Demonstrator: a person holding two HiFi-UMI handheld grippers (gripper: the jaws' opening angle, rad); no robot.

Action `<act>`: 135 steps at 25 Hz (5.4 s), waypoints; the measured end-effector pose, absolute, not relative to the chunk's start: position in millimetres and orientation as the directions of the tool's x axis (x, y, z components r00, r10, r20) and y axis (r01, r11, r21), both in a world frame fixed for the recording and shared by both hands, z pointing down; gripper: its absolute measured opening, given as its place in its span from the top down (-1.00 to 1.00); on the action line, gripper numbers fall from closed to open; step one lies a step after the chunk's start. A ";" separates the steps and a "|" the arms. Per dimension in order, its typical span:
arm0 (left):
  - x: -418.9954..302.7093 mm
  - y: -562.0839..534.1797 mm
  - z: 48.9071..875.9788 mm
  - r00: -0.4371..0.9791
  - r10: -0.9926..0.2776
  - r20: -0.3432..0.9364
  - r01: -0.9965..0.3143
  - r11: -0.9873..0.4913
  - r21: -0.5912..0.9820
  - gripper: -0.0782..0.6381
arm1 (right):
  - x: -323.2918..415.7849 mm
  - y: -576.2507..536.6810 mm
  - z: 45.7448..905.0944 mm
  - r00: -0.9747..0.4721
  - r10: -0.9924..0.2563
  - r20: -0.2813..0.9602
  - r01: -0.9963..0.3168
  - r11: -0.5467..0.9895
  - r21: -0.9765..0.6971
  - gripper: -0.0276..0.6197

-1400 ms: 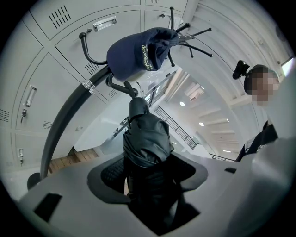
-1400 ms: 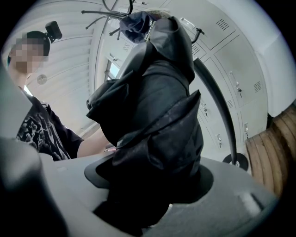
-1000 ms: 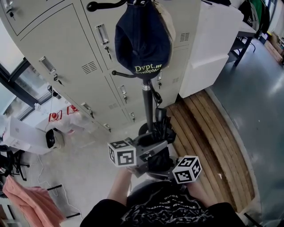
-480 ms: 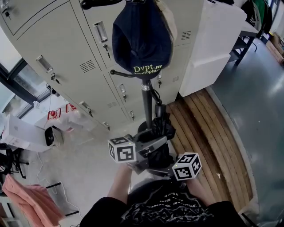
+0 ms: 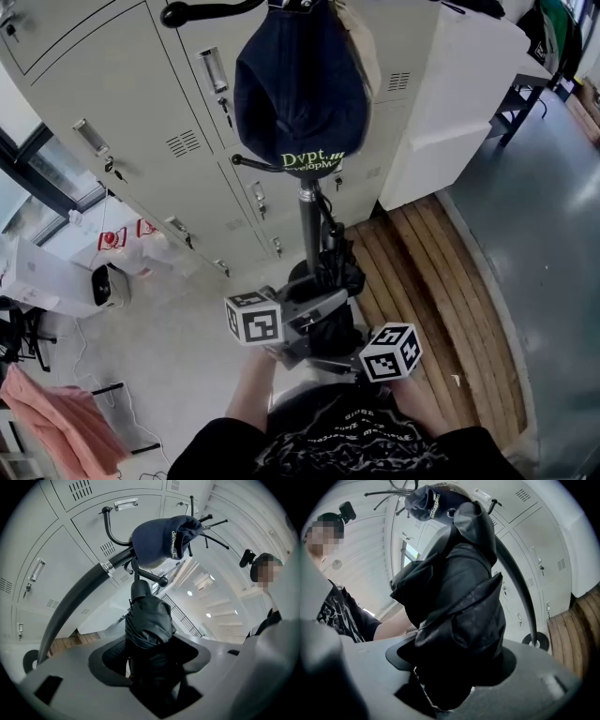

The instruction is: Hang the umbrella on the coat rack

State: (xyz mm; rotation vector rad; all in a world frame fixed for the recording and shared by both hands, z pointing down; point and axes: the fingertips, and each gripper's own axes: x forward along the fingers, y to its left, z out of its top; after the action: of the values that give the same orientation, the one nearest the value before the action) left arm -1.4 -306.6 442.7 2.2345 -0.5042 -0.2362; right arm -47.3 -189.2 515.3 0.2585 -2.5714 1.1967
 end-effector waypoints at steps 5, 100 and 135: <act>-6.5 -312.3 451.3 0.891 -0.454 -0.002 -0.288 -0.569 0.771 0.01 | -48.5 -192.3 522.0 -0.938 -0.013 0.345 -0.275 0.632 -0.724 -0.07; -41.6 -387.2 607.7 0.405 -0.762 0.505 -0.914 -0.325 0.242 -0.17 | 38.9 -286.8 584.7 -0.585 -0.577 0.570 -0.810 0.458 -0.367 -0.31; -64.0 -236.9 494.5 0.487 -0.812 0.320 -0.869 -0.417 0.266 -0.14 | 23.9 -230.1 492.5 -0.564 -0.734 0.377 -0.825 0.511 -0.240 0.01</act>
State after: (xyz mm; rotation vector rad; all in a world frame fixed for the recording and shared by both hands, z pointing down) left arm -64.0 -236.9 494.5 2.3429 -1.4005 0.1976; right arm 23.9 -230.1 492.5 1.3266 -2.5261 0.5844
